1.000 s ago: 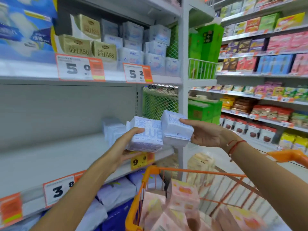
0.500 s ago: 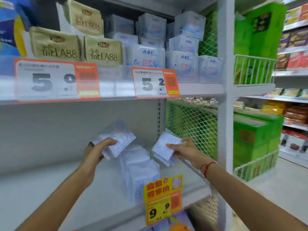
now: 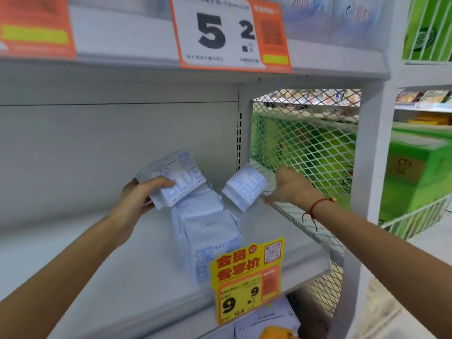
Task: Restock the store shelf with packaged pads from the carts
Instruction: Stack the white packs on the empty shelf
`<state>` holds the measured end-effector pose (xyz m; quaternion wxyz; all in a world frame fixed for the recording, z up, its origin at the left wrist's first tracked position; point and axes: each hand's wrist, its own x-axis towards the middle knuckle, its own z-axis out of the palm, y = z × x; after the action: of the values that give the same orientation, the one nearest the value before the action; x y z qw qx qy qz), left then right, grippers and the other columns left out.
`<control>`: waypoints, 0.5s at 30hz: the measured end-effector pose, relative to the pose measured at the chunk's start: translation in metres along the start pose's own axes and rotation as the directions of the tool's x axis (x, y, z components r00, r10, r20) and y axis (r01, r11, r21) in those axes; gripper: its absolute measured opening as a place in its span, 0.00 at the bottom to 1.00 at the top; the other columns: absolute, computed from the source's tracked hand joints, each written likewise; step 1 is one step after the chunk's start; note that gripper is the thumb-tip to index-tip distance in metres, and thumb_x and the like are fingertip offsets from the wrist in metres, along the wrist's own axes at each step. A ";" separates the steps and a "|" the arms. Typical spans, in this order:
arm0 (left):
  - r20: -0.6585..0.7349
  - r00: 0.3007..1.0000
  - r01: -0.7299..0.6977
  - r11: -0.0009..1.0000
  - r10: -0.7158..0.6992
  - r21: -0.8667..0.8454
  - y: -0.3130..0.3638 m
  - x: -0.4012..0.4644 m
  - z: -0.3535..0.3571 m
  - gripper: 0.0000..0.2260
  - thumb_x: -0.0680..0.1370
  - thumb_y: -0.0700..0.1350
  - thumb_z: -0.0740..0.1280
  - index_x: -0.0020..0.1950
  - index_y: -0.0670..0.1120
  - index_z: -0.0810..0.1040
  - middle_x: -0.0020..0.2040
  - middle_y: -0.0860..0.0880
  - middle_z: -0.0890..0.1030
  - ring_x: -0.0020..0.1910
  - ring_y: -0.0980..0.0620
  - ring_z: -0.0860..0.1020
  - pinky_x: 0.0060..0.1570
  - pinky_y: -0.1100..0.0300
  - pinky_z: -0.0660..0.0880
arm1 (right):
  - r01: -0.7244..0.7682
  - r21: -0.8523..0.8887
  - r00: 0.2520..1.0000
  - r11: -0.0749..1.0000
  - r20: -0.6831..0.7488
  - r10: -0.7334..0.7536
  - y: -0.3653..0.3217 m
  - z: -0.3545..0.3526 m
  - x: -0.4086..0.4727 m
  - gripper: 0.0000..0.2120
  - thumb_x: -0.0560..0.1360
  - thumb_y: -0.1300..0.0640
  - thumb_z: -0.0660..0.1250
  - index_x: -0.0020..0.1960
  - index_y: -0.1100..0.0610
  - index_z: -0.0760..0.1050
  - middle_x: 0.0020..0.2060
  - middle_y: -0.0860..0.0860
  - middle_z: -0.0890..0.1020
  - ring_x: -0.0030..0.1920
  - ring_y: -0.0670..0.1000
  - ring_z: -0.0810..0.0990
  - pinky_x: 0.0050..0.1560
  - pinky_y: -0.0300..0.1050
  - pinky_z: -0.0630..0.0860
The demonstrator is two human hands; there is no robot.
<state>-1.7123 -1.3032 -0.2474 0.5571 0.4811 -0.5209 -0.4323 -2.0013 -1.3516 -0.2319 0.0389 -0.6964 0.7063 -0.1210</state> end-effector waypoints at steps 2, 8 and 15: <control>0.003 1.000 0.006 1.000 -0.006 -0.004 0.000 -0.003 0.005 0.33 0.53 0.53 0.73 0.57 0.49 0.79 0.46 0.55 0.84 0.47 0.55 0.82 0.46 0.62 0.73 | 0.250 -0.249 0.959 0.936 -0.071 -0.275 -0.001 0.002 0.002 0.42 0.67 0.62 0.74 0.74 0.55 0.54 0.72 0.58 0.57 0.70 0.60 0.63 0.66 0.52 0.69; 0.046 0.999 0.027 1.000 -0.027 0.002 0.012 -0.010 0.018 0.31 0.51 0.55 0.72 0.53 0.48 0.80 0.40 0.60 0.84 0.42 0.59 0.81 0.43 0.64 0.72 | 0.485 -0.407 0.874 0.774 0.203 -0.441 -0.021 -0.001 0.028 0.43 0.74 0.70 0.60 0.77 0.46 0.41 0.78 0.47 0.45 0.74 0.56 0.59 0.59 0.47 0.71; 0.095 0.995 -0.006 1.000 0.008 -0.021 0.026 0.008 0.006 0.21 0.55 0.57 0.71 0.45 0.53 0.83 0.51 0.54 0.81 0.49 0.53 0.80 0.51 0.59 0.74 | 0.459 -0.470 0.888 0.754 0.218 -0.404 -0.032 0.003 0.061 0.40 0.74 0.60 0.65 0.77 0.45 0.46 0.76 0.50 0.57 0.71 0.56 0.67 0.61 0.49 0.72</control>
<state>-1.7185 -1.3076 -0.2201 0.5383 0.4521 -0.5441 -0.4581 -1.9711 -1.4129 -0.2204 -0.1390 -0.8306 0.5298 0.1002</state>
